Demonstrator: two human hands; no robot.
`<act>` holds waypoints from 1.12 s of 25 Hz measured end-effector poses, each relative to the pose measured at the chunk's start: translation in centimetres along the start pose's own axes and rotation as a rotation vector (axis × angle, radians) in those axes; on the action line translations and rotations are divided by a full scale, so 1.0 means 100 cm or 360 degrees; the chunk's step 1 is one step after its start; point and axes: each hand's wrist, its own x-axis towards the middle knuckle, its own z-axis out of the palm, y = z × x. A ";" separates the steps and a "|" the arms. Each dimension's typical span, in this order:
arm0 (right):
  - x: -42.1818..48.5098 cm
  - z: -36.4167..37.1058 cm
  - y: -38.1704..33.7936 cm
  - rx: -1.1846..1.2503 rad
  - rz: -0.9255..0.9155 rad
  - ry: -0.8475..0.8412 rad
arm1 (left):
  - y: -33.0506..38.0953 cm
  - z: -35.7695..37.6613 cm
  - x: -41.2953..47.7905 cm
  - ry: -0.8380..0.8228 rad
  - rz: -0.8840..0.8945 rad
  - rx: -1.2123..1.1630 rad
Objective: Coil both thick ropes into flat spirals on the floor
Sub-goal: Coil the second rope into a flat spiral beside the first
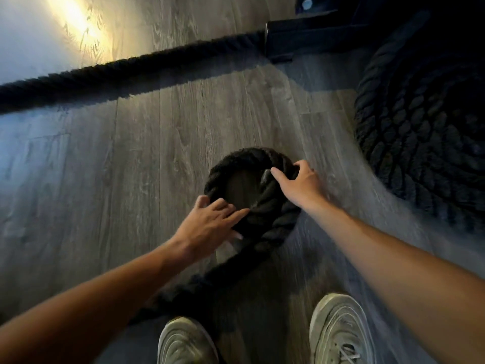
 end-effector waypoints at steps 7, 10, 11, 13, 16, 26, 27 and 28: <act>-0.016 0.005 0.005 -0.0351 0.0065 -0.0182 | 0.053 -0.005 0.021 -0.0069 -0.0469 -0.0087; -0.014 0.004 0.003 -0.0358 -0.0015 -0.0139 | 0.035 -0.008 0.027 -0.0148 -0.0298 -0.0268; -0.013 0.004 0.003 -0.0361 -0.0045 -0.0144 | 0.025 -0.011 0.028 -0.0164 -0.0175 -0.0304; -0.010 0.003 0.006 -0.0359 -0.0071 -0.0156 | -0.009 -0.016 0.026 -0.0152 0.0134 -0.0223; -0.008 0.002 0.008 -0.0283 -0.0057 -0.0197 | -0.067 -0.022 0.020 -0.0288 0.0586 0.0051; -0.004 -0.024 0.032 0.0068 -0.0254 -0.0407 | -0.089 -0.020 0.036 -0.0109 0.0803 0.0240; -0.005 -0.028 0.036 0.0101 -0.0254 -0.0428 | -0.088 -0.019 0.033 -0.0096 0.0770 0.0237; -0.006 -0.028 0.040 0.0117 -0.0248 -0.0427 | -0.086 -0.018 0.030 -0.0094 0.0731 0.0226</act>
